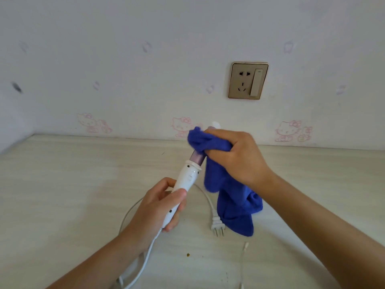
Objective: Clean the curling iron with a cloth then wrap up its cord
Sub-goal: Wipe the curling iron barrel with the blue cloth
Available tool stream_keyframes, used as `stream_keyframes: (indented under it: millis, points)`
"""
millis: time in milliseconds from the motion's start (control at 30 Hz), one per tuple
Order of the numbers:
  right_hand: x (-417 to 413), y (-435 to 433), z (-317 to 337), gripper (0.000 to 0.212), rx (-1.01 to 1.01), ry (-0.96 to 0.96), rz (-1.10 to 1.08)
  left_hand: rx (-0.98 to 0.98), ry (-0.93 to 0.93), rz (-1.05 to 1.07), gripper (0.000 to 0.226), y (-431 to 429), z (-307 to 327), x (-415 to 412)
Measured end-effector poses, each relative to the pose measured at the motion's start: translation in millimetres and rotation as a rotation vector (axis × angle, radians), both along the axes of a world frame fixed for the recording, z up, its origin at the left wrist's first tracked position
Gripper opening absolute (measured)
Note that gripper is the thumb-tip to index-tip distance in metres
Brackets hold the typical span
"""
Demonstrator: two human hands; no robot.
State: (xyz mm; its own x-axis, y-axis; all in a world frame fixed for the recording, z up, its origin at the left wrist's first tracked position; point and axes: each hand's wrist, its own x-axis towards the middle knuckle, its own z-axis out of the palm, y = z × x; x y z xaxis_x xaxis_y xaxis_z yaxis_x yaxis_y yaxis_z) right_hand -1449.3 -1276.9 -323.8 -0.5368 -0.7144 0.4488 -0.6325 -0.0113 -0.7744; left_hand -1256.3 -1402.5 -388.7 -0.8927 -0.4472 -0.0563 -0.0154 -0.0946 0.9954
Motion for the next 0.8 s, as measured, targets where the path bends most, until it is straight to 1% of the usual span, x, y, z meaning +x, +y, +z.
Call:
stream_keyframes:
  millis: [67, 100, 200, 233, 300, 367, 400, 467, 500, 567, 633, 700, 733, 800]
  points:
    - [-8.3, 4.0, 5.5, 0.032, -0.056, -0.003, -0.006, -0.022, -0.033, -0.013, 0.052, 0.0, -0.5, 0.8]
    - [-6.9, 4.9, 5.8, 0.033, -0.050, -0.014, 0.012, -0.019, -0.045, -0.012, 0.055, -0.1, -1.0, 1.2]
    - [10.5, 3.1, -2.5, 0.044, 0.095, -0.034, 0.149, 0.001, -0.055, -0.011, 0.065, -2.0, -3.2, 0.9]
    - [15.0, 1.3, -6.8, 0.046, 0.131, -0.022, 0.179, -0.016, -0.057, -0.005, 0.063, -1.7, -3.5, 0.7]
    - [13.9, -1.2, -7.4, 0.045, 0.127, 0.005, 0.154, -0.051, -0.031, 0.010, 0.053, 0.4, -2.9, 0.0]
    - [4.9, 0.1, -1.0, 0.042, 0.046, 0.007, 0.049, -0.064, 0.003, 0.014, 0.037, 1.7, -2.7, -1.0]
    - [-1.7, 1.9, 2.2, 0.040, -0.013, -0.005, -0.013, -0.063, 0.006, 0.007, 0.034, 1.8, -2.4, -1.1]
    - [-13.2, 6.0, 6.5, 0.037, -0.096, -0.031, -0.086, -0.057, -0.001, -0.009, 0.035, 2.7, -0.8, 0.0]
    - [-15.9, 8.0, 6.2, 0.038, -0.101, -0.035, -0.086, -0.059, 0.000, -0.009, 0.036, 3.2, -0.9, 0.4]
    - [-12.1, 9.2, 3.0, 0.042, -0.025, -0.034, 0.011, -0.068, 0.008, 0.016, 0.036, 3.5, -1.5, 0.6]
    - [0.4, 6.4, -4.4, 0.044, 0.115, -0.019, 0.160, -0.085, 0.007, 0.034, 0.046, 2.4, -2.9, 1.4]
    - [7.8, 2.5, -11.4, 0.044, 0.158, -0.002, 0.234, -0.094, -0.008, 0.027, 0.049, 0.9, -5.7, 2.0]
    - [6.2, 1.7, -9.2, 0.043, 0.132, 0.000, 0.208, -0.081, -0.011, 0.022, 0.046, 1.4, -5.8, 2.0]
    - [-4.1, 3.3, 0.2, 0.041, 0.039, -0.006, 0.083, -0.035, 0.010, -0.004, 0.042, 3.3, -4.8, 2.3]
